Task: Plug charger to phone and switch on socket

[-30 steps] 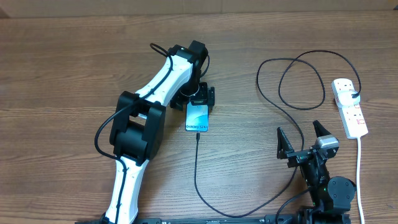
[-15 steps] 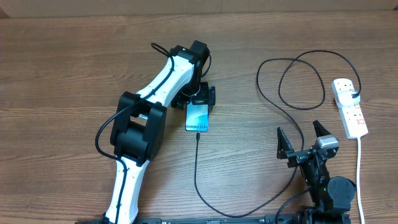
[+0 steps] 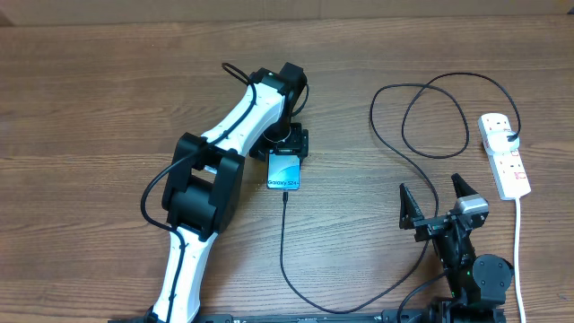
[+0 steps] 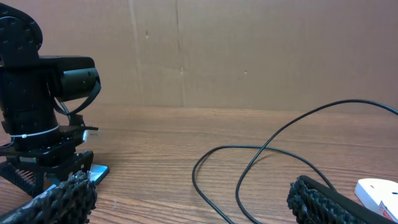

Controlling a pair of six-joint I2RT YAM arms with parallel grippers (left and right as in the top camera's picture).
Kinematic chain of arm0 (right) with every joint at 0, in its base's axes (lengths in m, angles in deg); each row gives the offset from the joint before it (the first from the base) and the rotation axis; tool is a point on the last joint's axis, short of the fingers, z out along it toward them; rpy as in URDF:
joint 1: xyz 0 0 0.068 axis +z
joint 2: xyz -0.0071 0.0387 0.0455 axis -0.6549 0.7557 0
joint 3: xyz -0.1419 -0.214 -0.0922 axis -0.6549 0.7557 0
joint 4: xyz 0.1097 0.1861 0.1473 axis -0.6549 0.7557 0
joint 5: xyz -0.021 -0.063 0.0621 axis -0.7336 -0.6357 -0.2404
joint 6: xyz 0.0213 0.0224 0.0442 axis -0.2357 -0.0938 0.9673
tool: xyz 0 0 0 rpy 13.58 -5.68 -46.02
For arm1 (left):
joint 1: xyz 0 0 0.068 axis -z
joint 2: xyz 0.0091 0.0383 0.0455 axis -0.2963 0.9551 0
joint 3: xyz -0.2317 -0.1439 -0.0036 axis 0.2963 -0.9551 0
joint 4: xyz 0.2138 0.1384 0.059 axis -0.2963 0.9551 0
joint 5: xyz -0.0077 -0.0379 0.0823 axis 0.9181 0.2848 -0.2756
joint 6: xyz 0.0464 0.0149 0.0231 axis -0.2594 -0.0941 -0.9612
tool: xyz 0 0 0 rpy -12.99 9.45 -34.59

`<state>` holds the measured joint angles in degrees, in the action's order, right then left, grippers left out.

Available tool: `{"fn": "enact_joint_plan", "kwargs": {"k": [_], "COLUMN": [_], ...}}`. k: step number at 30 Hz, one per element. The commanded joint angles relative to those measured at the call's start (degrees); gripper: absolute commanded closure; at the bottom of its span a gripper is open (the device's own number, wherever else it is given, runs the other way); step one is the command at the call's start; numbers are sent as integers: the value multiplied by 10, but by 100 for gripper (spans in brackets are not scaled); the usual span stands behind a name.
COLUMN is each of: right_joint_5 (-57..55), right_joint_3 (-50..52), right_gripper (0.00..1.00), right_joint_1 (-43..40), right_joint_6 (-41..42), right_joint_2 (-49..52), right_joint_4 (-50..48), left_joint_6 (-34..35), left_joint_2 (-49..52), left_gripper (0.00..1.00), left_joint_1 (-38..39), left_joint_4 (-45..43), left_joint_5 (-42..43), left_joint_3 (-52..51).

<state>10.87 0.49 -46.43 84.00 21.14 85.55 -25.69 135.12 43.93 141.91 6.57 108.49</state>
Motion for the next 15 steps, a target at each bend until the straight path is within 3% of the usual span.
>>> {"fn": "enact_joint_plan", "kwargs": {"k": [1, 6, 15], "right_joint_5": [-2, -2, -2], "right_joint_3": [6, 6, 6], "right_gripper": [0, 0, 0], "right_joint_1": [0, 0, 0], "right_joint_6": [2, 2, 2], "right_joint_2": [-5, -5, -5], "right_joint_4": [-3, -3, -3], "left_joint_6": [14, 19, 26], "left_joint_2": [32, 32, 32], "left_gripper": [14, 10, 14], "left_joint_1": [11, 11, 15], "left_joint_4": [-9, -23, -32], "left_joint_5": [12, 12, 4], "left_joint_3": [-25, -25, -31]}}
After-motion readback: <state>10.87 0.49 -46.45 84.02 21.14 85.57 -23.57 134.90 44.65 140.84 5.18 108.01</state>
